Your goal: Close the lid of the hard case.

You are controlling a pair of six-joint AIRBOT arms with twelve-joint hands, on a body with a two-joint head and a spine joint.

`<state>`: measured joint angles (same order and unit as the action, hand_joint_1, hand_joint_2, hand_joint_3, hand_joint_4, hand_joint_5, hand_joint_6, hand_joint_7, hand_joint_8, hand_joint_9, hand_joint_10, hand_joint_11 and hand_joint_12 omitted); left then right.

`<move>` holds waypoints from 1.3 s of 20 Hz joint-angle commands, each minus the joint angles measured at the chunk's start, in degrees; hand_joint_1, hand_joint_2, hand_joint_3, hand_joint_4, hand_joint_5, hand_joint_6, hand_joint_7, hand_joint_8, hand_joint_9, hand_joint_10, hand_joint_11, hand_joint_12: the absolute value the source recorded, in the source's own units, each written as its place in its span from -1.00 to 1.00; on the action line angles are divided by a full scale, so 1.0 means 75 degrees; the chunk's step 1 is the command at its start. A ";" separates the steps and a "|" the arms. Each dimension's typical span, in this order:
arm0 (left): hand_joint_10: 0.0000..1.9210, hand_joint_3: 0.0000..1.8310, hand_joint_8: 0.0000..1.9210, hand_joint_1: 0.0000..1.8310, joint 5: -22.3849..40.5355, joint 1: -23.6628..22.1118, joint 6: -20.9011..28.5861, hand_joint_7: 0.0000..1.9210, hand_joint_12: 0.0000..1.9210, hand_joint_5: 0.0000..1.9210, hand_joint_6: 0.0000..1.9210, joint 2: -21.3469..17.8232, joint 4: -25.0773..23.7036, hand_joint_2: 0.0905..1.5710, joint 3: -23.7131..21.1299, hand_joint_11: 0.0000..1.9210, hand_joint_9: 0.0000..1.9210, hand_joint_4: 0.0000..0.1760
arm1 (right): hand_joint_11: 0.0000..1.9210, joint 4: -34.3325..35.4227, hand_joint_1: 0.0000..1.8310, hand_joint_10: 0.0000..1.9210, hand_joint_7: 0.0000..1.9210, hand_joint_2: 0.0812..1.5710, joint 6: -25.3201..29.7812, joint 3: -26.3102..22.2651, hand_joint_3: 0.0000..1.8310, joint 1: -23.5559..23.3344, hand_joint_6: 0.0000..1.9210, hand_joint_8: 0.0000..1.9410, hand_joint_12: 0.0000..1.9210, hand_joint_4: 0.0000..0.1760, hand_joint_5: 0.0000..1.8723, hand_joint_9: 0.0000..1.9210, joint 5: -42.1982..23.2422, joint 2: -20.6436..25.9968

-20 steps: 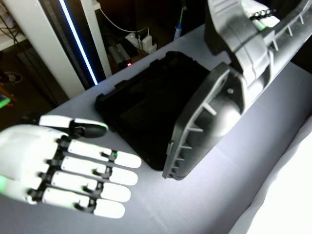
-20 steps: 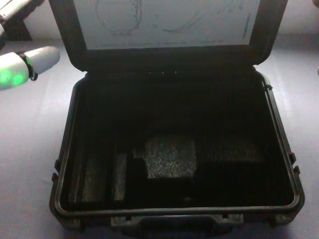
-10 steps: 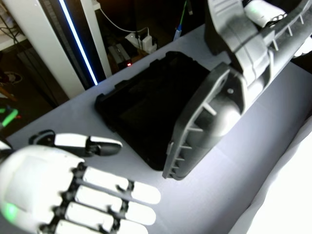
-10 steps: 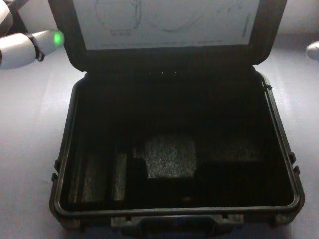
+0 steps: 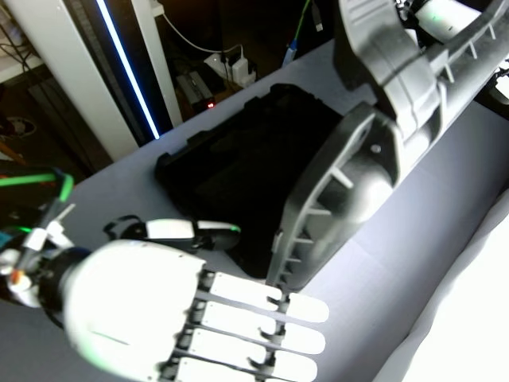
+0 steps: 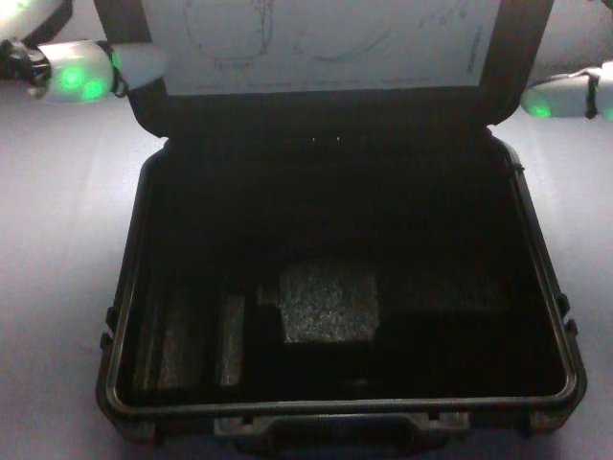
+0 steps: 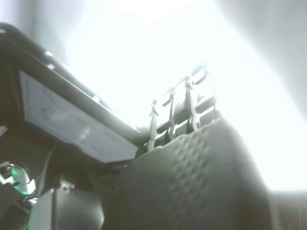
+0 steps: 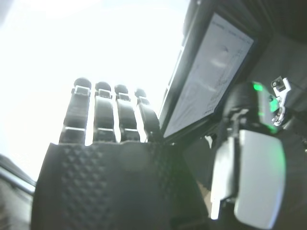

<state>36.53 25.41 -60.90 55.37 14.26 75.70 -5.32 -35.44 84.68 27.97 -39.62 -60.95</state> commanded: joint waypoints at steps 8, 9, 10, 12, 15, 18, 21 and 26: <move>-1.00 -1.00 -1.00 -1.00 0.1570 0.0489 -0.0023 -1.00 -1.00 -1.00 -1.00 -0.0579 -0.0461 0.39 -0.0732 -1.00 -1.00 0.40 | -0.92 -0.0108 -0.50 -1.00 -1.00 0.17 0.0046 -0.0760 -1.00 -0.0118 -1.00 -1.00 -0.96 -1.00 -1.00 -1.00 -0.1622 0.0535; -1.00 -1.00 -1.00 -1.00 0.1675 0.0589 -0.0020 -1.00 -1.00 -1.00 -1.00 -0.0666 -0.0491 0.37 -0.0834 -0.99 -1.00 0.03 | -0.99 -0.0124 -0.54 -1.00 -1.00 0.16 0.0046 -0.0881 -1.00 -0.0082 -0.99 -1.00 -0.99 -1.00 -0.98 -1.00 -0.1735 0.0613; -1.00 -1.00 -1.00 -1.00 0.1893 0.0788 -0.0019 -0.99 -0.99 -1.00 -1.00 -0.0821 -0.0530 0.39 -0.1048 -0.98 -1.00 -0.17 | -1.00 -0.0125 -0.55 -1.00 -1.00 0.18 0.0047 -0.1047 -0.99 0.0048 -0.99 -1.00 -1.00 -1.00 -0.98 -1.00 -0.1919 0.0718; -0.99 -0.99 -0.99 -1.00 0.2233 0.1055 -0.0012 -0.98 -0.98 -1.00 -1.00 -0.0998 -0.0502 0.40 -0.1267 -0.96 -0.98 -0.10 | -1.00 -0.0125 -0.54 -1.00 -1.00 0.19 0.0047 -0.1184 -0.99 0.0166 -1.00 -1.00 -1.00 -1.00 -0.99 -1.00 -0.2045 0.0814; -1.00 -0.99 -0.99 -1.00 0.2559 0.1374 0.0146 -0.97 -0.99 -1.00 -1.00 -0.1233 -0.0569 0.41 -0.1509 -0.99 -0.98 -0.23 | -0.94 -0.0125 -0.56 -1.00 -1.00 0.22 0.0085 -0.1345 -0.99 0.0426 -0.99 -1.00 -0.97 -1.00 -0.97 -1.00 -0.2234 0.0898; -1.00 -0.99 -1.00 -1.00 0.2674 0.1486 0.0149 -1.00 -1.00 -1.00 -1.00 -0.1337 -0.0670 0.42 -0.1653 -1.00 -1.00 -0.11 | -0.97 -0.0124 -0.56 -1.00 -1.00 0.21 0.0271 -0.1478 -0.99 0.0744 -1.00 -1.00 -0.99 -1.00 -0.98 -1.00 -0.2476 0.1006; -1.00 -1.00 -1.00 -0.99 0.2798 0.1788 0.0158 -0.99 -1.00 -1.00 -1.00 -0.1560 -0.0701 0.39 -0.1860 -1.00 -1.00 -0.84 | -0.97 -0.0124 -0.53 -1.00 -0.99 0.18 0.0324 -0.1688 -1.00 0.1137 -1.00 -1.00 -0.99 -1.00 -0.97 -1.00 -0.2638 0.1219; -1.00 -0.99 -1.00 -0.87 0.3046 0.2233 0.0267 -0.99 -0.99 -1.00 -1.00 -0.1894 -0.0827 0.50 -0.2215 -0.98 -0.98 -1.00 | -1.00 -0.0091 -0.42 -1.00 -1.00 0.14 0.0324 -0.2006 -1.00 0.1610 -1.00 -1.00 -1.00 -1.00 -0.98 -1.00 -0.2890 0.1518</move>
<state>50.87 42.87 -59.31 41.67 7.14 58.74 -7.84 -33.26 69.45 40.93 -54.13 -49.80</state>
